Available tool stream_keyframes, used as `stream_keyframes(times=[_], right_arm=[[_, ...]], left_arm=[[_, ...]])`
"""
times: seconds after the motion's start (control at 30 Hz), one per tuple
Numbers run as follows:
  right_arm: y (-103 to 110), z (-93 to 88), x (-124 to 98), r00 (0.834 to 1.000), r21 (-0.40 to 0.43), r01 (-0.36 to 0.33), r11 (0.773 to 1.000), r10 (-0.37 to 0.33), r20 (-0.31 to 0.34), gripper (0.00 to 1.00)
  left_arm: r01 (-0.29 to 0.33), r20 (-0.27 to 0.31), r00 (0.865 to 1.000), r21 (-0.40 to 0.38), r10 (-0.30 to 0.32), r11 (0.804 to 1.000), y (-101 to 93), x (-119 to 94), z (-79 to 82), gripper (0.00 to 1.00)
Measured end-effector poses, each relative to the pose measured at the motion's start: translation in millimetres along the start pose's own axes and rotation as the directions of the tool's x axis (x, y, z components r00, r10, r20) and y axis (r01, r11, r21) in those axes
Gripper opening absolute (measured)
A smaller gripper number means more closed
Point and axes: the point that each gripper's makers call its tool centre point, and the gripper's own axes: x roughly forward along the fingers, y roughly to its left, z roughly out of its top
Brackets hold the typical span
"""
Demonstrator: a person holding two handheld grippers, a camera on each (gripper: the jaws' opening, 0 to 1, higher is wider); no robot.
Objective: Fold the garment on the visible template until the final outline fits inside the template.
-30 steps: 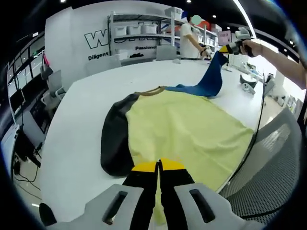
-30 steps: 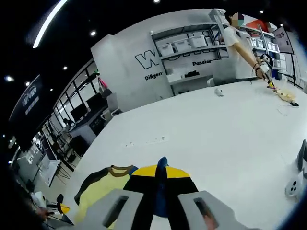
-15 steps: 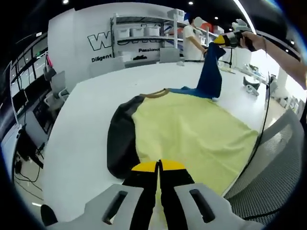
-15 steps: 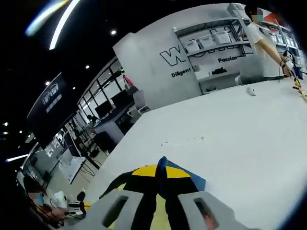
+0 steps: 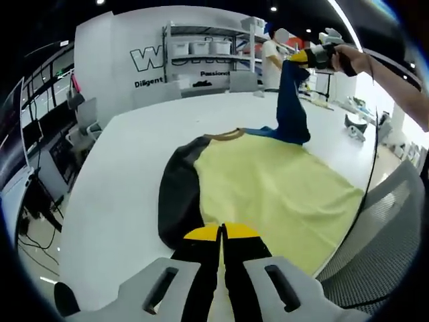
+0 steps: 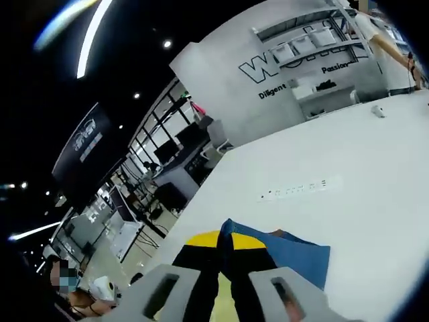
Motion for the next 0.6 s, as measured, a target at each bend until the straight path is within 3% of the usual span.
stream_keyframes(times=[0.2, 0.33, 0.6], right_arm=[[26.4, -13.6, 32.7, 0.998, -0.017, -0.050, 0.999, 0.050, -0.042, 0.00], [32.3, -25.6, 50.3, 0.997, -0.021, -0.051, 0.998, 0.050, -0.063, 0.00], [49.0, -61.8, 89.4, 0.981, 0.007, -0.108, 0.994, 0.108, -0.159, 0.00]], left_arm=[[0.034, 0.006, 0.999, 0.008, -0.034, 0.999, -8.5, 8.5, 1.4, 0.00], [0.038, 0.014, 0.999, 0.048, -0.039, 0.998, -11.9, 14.0, 6.4, 0.01], [0.050, 0.035, 0.998, 0.071, -0.052, 0.996, -14.1, 26.7, 19.7, 0.07]])
